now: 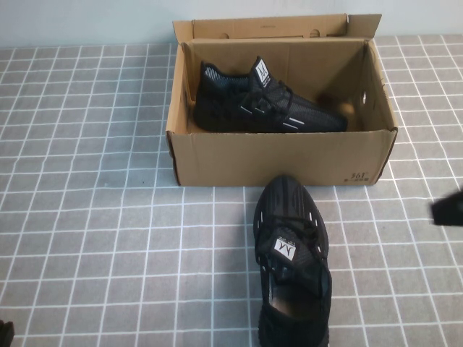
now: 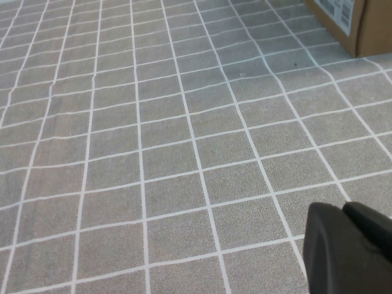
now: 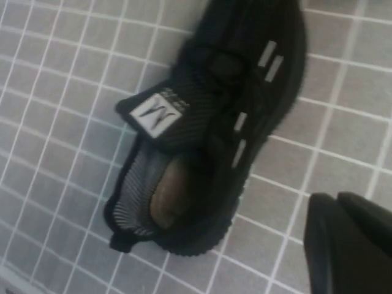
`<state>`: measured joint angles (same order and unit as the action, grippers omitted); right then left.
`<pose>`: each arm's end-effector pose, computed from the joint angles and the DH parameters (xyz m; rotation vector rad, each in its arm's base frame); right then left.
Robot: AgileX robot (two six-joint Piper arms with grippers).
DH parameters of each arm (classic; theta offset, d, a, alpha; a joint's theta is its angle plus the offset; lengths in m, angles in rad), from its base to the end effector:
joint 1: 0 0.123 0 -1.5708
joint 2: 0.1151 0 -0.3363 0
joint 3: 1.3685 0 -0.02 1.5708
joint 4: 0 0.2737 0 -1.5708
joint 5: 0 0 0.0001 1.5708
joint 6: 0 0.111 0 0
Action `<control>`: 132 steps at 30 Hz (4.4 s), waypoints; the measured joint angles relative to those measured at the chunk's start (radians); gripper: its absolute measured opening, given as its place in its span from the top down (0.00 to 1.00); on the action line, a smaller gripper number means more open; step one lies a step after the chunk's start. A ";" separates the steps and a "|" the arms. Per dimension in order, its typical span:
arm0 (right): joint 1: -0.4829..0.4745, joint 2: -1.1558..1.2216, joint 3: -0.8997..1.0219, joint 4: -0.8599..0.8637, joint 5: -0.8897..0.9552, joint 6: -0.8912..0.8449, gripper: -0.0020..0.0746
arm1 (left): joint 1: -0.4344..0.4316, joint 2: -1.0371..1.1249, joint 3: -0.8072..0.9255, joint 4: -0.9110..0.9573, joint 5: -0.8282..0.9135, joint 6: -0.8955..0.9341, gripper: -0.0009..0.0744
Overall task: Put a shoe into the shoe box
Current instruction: Pick up the shoe from the table, then hand over the shoe
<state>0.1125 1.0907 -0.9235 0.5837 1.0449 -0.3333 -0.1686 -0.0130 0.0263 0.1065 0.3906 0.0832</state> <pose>0.1962 0.0754 0.3509 -0.3358 2.5440 0.6829 0.0425 -0.0027 0.1630 0.3013 1.8613 0.0471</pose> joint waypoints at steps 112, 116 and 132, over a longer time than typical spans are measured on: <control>0.644 0.353 -0.697 -0.647 0.137 -0.214 0.96 | 0.000 0.000 0.000 0.006 -0.042 -0.002 0.99; 0.644 0.366 -0.697 -0.647 0.137 -0.174 0.96 | 0.000 0.000 0.002 -0.101 -0.265 -0.102 0.99; 0.641 0.389 -0.697 -0.647 0.100 -0.143 0.96 | 0.000 0.131 -0.131 -0.255 -0.215 -0.318 0.99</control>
<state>0.7534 1.4795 -1.6201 -0.0637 1.1447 -0.4765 -0.1686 0.1179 -0.1043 -0.1483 0.1758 -0.2350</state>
